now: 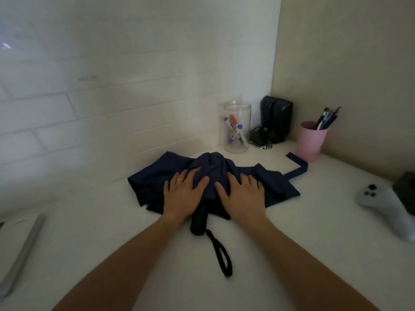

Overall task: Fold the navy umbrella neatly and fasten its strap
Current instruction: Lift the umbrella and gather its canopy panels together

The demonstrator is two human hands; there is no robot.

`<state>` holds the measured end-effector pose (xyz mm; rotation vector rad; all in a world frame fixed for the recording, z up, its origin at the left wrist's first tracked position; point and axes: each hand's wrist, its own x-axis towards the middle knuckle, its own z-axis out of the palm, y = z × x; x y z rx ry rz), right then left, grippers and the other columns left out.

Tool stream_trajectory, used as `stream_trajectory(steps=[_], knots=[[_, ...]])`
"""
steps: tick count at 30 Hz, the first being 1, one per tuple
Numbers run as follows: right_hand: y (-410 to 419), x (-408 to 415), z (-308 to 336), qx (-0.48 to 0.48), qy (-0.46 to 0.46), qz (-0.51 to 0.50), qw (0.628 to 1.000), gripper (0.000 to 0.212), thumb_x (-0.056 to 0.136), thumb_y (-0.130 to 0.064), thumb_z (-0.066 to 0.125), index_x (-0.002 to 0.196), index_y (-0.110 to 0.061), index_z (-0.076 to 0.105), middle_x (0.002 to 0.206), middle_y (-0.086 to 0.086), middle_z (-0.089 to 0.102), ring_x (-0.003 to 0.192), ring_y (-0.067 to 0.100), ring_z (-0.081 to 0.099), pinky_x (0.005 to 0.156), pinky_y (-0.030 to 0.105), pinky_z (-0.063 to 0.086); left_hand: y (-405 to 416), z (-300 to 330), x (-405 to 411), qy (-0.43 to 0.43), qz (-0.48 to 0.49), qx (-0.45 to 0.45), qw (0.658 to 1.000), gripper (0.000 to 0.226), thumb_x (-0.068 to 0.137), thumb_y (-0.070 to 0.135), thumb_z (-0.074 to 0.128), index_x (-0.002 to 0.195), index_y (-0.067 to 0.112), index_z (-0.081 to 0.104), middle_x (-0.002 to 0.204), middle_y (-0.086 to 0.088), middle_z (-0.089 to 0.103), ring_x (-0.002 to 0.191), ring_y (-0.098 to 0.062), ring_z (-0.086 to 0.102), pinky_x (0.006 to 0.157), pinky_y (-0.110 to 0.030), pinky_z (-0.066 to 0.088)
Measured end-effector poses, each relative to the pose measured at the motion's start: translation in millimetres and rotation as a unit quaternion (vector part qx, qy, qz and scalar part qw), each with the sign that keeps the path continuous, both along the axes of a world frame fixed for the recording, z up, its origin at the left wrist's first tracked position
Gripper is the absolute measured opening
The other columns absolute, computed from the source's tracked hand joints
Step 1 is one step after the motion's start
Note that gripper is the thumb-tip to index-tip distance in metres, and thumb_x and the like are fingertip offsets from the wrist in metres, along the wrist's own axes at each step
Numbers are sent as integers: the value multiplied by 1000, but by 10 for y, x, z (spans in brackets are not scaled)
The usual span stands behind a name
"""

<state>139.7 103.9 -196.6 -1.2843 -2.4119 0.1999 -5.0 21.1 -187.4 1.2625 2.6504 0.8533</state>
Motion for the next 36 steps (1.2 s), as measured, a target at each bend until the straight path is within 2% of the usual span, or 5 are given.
stream_trajectory(steps=[4, 14, 24, 30, 36], knots=[[-502, 254, 170, 30, 21, -15, 999, 42, 98, -49, 44, 110, -17, 69, 123, 12, 63, 116, 33, 54, 97, 44, 42, -376, 147, 371, 14, 19, 4, 1000, 57, 101, 62, 32, 150, 34, 39, 159, -9, 41, 147, -33, 34, 122, -55, 23], [-1439, 882, 357, 13, 150, 30, 988, 35, 89, -51, 60, 106, -22, 68, 107, 1, 63, 100, 22, 57, 85, 34, 49, -1259, 260, 861, 113, 43, 68, 990, 54, 96, 64, 46, 136, 29, 56, 135, -12, 50, 126, -33, 44, 100, -45, 45], [-1627, 622, 315, -202, 172, 70, 962, 57, 75, -46, 77, 114, -15, 48, 103, -3, 68, 95, 18, 68, 74, 31, 55, -1063, 269, 763, -258, 2, 118, 959, 73, 76, 60, 76, 131, 17, 56, 128, -3, 64, 115, -24, 63, 100, -42, 54], [-1298, 617, 232, -419, 499, 1, 759, 52, 79, -3, 80, 125, -4, 54, 102, 12, 69, 90, 21, 68, 68, 26, 53, -1066, 464, 626, -380, -36, 262, 887, 32, 95, 46, 66, 111, 18, 66, 99, -8, 76, 72, -23, 76, 59, -29, 58], [-1093, 460, 147, -424, 603, 69, 672, 40, 79, 10, 75, 114, -6, 65, 103, 14, 77, 92, 21, 75, 68, 22, 58, -1036, 666, 552, -213, 4, 342, 915, 31, 81, 52, 78, 88, 22, 73, 84, 3, 76, 79, -13, 73, 76, -30, 60]])
